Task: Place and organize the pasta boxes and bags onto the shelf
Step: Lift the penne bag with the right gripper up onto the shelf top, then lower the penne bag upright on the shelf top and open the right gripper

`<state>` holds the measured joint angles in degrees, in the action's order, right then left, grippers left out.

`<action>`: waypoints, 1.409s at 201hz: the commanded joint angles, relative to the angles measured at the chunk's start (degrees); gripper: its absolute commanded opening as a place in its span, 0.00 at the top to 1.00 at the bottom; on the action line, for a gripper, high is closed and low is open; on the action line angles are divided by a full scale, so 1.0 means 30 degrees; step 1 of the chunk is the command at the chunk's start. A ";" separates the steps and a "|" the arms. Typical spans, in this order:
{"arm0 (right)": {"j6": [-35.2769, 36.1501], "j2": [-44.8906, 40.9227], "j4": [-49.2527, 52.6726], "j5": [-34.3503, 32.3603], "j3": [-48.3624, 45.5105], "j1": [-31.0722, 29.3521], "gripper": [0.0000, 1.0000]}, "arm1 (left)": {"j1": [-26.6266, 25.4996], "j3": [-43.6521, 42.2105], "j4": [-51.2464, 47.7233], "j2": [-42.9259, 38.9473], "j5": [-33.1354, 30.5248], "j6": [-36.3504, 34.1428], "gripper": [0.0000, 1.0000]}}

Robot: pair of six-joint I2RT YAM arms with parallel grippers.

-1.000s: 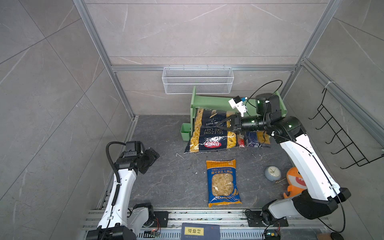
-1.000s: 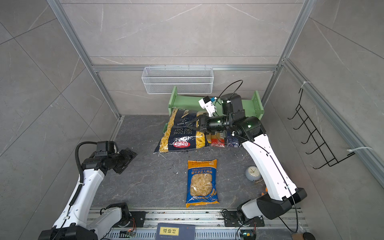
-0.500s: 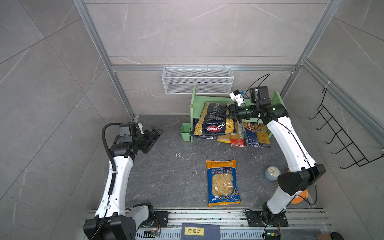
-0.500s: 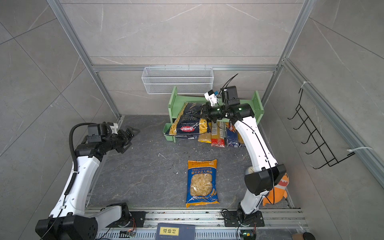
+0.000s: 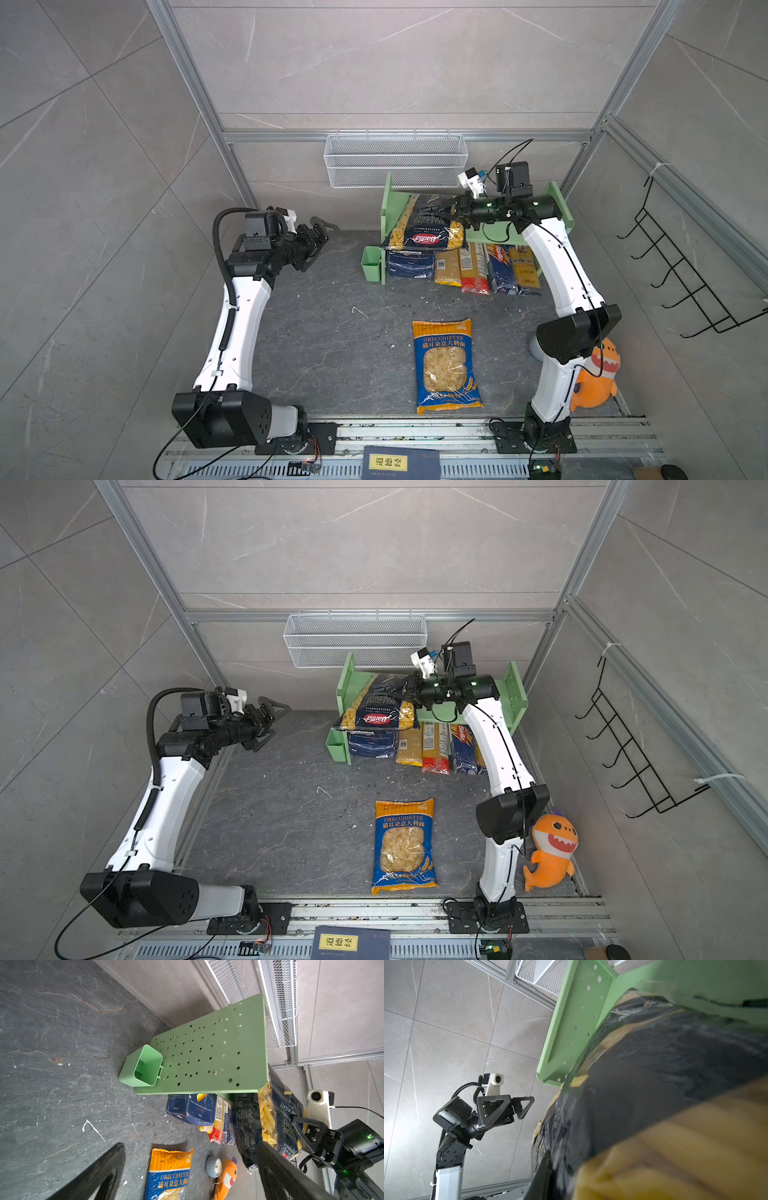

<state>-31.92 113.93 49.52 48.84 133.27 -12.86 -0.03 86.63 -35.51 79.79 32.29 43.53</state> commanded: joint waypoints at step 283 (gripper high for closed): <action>0.3669 0.3393 0.6381 -0.4971 0.6546 0.0852 0.50 | -0.1073 -0.0381 0.2763 0.1627 0.1366 0.1194 0.01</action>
<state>-19.90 119.09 67.24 33.56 144.68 -10.24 -3.27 86.06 -28.23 86.72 35.09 46.52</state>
